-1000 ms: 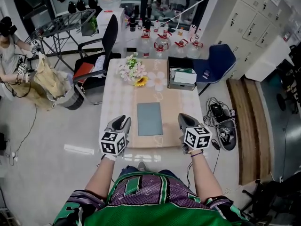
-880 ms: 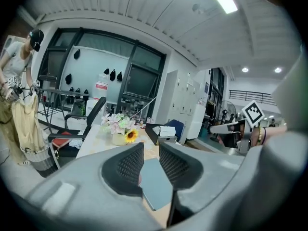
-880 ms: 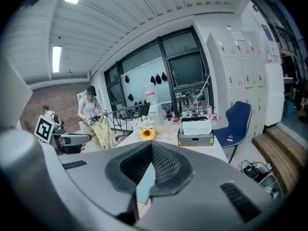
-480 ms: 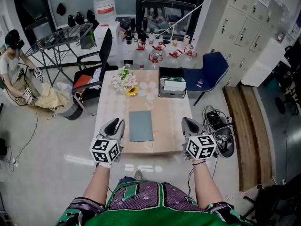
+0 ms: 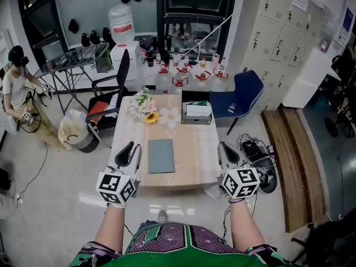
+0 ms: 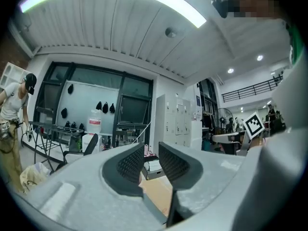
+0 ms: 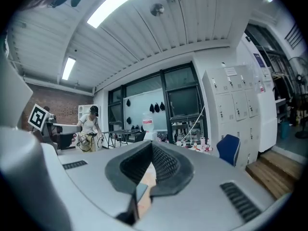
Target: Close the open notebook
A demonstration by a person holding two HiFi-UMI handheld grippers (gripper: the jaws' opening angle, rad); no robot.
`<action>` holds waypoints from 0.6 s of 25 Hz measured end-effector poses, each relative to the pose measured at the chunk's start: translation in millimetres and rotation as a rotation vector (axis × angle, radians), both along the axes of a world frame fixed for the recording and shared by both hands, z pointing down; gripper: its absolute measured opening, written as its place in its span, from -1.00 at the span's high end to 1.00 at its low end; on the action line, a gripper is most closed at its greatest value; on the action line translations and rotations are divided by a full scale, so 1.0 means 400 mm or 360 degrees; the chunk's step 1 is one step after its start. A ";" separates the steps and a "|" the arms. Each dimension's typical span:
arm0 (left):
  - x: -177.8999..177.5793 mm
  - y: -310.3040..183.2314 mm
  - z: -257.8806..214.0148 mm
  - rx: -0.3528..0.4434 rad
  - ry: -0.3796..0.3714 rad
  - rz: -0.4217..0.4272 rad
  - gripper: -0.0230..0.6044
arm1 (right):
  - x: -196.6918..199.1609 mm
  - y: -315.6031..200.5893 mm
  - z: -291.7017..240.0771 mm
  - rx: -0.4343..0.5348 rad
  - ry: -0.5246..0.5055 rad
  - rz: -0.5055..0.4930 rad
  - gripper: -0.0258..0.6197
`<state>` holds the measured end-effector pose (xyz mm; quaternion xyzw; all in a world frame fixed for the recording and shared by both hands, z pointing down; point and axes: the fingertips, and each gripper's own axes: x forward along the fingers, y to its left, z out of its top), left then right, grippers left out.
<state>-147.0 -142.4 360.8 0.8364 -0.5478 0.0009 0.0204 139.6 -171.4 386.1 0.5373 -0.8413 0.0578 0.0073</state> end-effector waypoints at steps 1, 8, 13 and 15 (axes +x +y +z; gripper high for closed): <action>0.002 0.010 -0.018 0.0015 -0.0006 -0.0010 0.60 | 0.003 0.010 -0.019 0.0024 0.0002 0.0000 0.92; 0.014 0.066 -0.100 0.0103 -0.0078 -0.0088 0.64 | 0.020 0.063 -0.123 0.0157 0.0001 -0.0001 0.92; 0.030 0.088 -0.144 0.0174 -0.0112 -0.0109 0.65 | 0.022 0.091 -0.151 0.0201 0.0002 -0.0023 0.92; 0.034 0.094 -0.154 0.0196 -0.0115 -0.0114 0.68 | 0.026 0.099 -0.153 0.0206 -0.0003 -0.0019 0.92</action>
